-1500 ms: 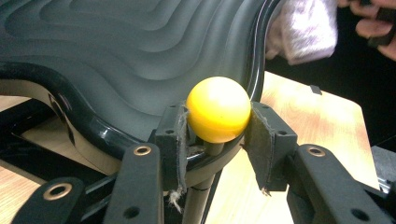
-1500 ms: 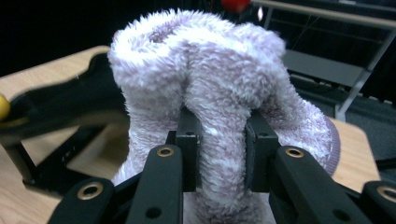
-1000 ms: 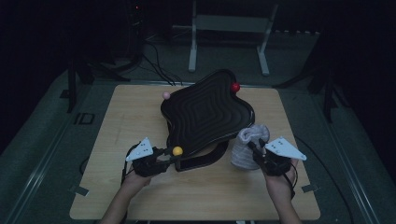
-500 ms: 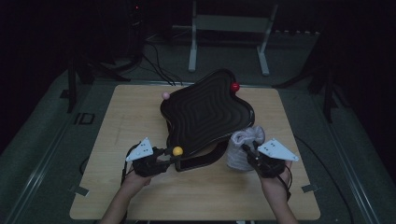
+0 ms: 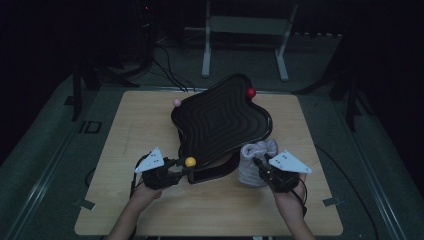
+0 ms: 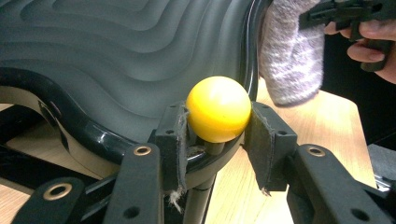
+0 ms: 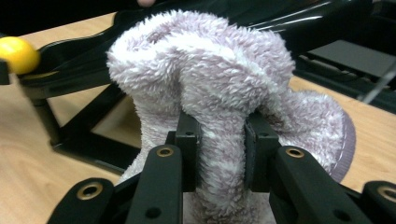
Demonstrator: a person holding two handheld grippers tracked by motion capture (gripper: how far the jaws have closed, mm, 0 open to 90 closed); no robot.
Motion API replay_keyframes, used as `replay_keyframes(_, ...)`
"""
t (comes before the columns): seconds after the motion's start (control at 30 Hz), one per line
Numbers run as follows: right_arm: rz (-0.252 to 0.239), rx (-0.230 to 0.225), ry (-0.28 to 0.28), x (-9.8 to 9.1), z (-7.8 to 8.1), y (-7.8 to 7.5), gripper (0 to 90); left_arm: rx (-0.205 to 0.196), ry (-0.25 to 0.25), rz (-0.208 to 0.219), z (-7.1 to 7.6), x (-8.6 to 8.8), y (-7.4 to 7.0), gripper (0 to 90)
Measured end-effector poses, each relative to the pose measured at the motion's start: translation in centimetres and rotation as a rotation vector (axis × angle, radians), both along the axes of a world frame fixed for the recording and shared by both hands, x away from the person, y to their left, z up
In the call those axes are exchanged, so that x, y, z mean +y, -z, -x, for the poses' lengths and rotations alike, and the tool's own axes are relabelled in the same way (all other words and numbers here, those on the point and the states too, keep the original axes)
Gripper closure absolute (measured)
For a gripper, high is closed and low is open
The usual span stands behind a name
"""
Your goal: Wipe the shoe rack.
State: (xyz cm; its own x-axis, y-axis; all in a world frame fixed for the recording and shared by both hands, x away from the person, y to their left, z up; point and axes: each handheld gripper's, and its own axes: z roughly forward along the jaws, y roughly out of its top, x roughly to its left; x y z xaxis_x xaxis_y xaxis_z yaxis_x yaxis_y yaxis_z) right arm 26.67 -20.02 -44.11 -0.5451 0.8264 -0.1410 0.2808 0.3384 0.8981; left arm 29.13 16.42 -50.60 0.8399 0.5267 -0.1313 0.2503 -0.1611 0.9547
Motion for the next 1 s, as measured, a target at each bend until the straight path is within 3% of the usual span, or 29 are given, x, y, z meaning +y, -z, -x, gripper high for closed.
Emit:
replay_keyframes(0.13,-0.013,-0.042,-0.038,0.8,0.6,-1.5,71.9,0.002,0.001,-0.001,0.0,0.0,0.0,60.5)
replay_keyframes(0.23,-0.011,-0.046,-0.048,1.3,0.5,-1.8,71.9,0.004,0.001,-0.003,0.0,0.0,-0.1,60.5)
replay_keyframes(0.43,0.019,0.02,-0.053,2.1,-0.4,0.9,71.8,0.004,0.003,-0.001,0.0,-0.1,0.0,60.4)
replay_keyframes(0.53,0.043,0.003,-0.075,2.8,0.4,0.6,71.8,0.005,0.005,-0.001,0.0,0.0,0.0,60.4)
replay_keyframes(0.67,0.022,-0.03,-0.095,3.4,0.6,-0.7,71.8,0.004,0.003,-0.003,0.0,0.0,0.0,60.4)
replay_keyframes(0.77,0.021,0.003,-0.091,3.7,-0.5,0.2,71.8,0.006,0.003,-0.005,0.0,-0.1,-0.1,60.4)
replay_keyframes(0.9,0.047,0.045,-0.119,4.4,-0.6,1.3,71.7,0.005,0.005,-0.002,0.0,-0.1,0.0,60.4)
replay_keyframes(1.0,0.055,0.034,-0.136,5.1,-0.2,0.9,71.7,0.005,0.005,-0.004,0.0,-0.1,-0.1,60.4)
